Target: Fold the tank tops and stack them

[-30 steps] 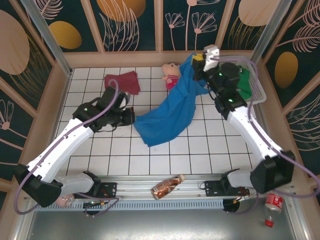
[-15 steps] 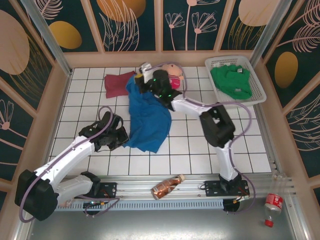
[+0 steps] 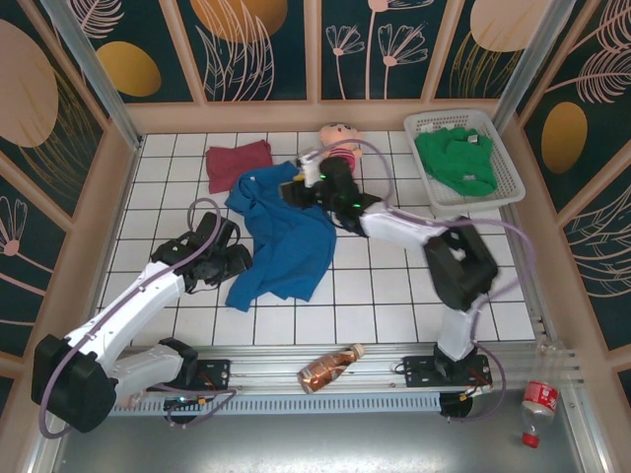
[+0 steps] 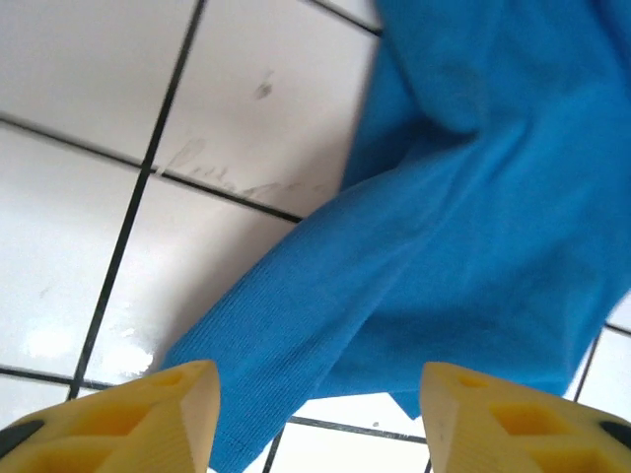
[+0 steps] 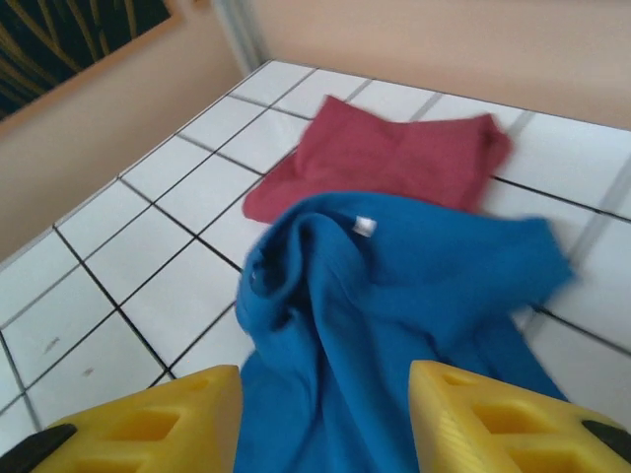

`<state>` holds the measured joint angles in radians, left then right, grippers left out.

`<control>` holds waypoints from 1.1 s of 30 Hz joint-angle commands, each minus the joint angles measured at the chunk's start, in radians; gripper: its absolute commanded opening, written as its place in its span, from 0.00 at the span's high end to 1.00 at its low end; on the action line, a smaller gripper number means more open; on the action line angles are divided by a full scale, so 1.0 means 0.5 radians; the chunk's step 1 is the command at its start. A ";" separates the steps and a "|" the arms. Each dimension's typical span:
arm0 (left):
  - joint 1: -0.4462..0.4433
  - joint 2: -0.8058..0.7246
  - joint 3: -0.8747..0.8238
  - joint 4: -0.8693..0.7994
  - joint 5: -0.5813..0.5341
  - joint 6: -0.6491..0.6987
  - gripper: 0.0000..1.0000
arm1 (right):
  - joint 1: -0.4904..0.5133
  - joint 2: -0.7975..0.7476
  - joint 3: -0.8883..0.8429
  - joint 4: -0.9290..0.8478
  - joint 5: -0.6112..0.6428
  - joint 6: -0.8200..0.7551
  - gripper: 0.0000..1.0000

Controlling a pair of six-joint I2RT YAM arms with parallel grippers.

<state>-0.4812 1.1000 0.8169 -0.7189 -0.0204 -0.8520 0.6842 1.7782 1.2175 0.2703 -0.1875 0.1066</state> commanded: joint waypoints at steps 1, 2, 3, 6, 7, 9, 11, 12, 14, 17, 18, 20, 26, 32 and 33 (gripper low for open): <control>0.009 0.010 0.068 -0.013 0.154 0.317 0.40 | -0.026 -0.438 -0.317 -0.252 0.027 0.136 0.52; 0.007 0.030 0.051 0.020 0.204 0.349 0.40 | -0.020 -0.544 -0.432 -0.343 0.040 0.180 0.51; -0.004 0.073 0.028 0.040 0.235 0.365 0.40 | -0.010 -0.640 -0.538 -0.415 0.040 0.249 0.51; -0.094 0.221 -0.053 0.054 0.250 0.369 0.39 | 0.069 -0.800 -0.820 -0.493 0.028 0.441 0.51; -0.112 0.259 -0.078 0.068 0.258 0.358 0.39 | 0.103 -0.818 -0.881 -0.502 0.031 0.479 0.51; -0.138 0.342 -0.119 0.047 0.205 0.349 0.39 | 0.188 -0.802 -0.989 -0.487 0.073 0.506 0.50; -0.146 0.387 -0.122 0.010 0.119 0.369 0.40 | 0.229 -0.737 -1.059 -0.403 0.068 0.518 0.49; -0.158 0.396 -0.118 0.009 0.095 0.383 0.40 | 0.243 -0.687 -1.082 -0.347 0.045 0.517 0.50; -0.183 0.396 -0.144 0.071 0.136 0.368 0.40 | 0.276 -0.569 -1.073 -0.289 0.020 0.491 0.49; -0.276 0.449 -0.125 0.096 0.149 0.334 0.42 | 0.329 -0.423 -1.031 -0.230 0.021 0.463 0.49; -0.303 0.465 -0.121 0.108 0.157 0.324 0.42 | 0.338 -0.382 -1.028 -0.220 0.026 0.476 0.50; -0.328 0.486 -0.140 0.128 0.171 0.305 0.44 | 0.342 -0.312 -1.025 -0.206 0.028 0.492 0.50; -0.329 0.667 -0.144 -0.011 -0.011 0.332 0.51 | 0.376 -0.167 -0.963 -0.140 0.028 0.492 0.50; -0.330 0.763 -0.040 -0.150 -0.231 0.358 0.68 | 0.445 -0.125 -0.891 -0.151 0.063 0.457 0.51; -0.330 0.772 -0.039 -0.178 -0.259 0.366 0.70 | 0.466 -0.120 -0.877 -0.180 0.084 0.433 0.51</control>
<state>-0.6437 1.4738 0.7692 -0.7345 -0.0715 -0.6823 0.8745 1.6672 0.7357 0.1215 -0.1448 0.3462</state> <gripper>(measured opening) 0.316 0.490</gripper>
